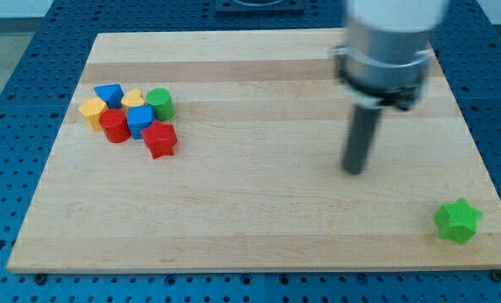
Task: Slide the green star into the red star
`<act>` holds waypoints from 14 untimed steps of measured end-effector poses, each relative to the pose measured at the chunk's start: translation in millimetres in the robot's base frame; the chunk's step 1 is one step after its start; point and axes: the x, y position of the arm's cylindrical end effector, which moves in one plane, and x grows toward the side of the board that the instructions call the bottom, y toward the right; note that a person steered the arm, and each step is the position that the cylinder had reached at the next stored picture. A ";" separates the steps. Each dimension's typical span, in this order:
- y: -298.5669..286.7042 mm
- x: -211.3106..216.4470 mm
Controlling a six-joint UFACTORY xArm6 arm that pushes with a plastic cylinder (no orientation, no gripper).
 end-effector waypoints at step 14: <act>94.8 84.7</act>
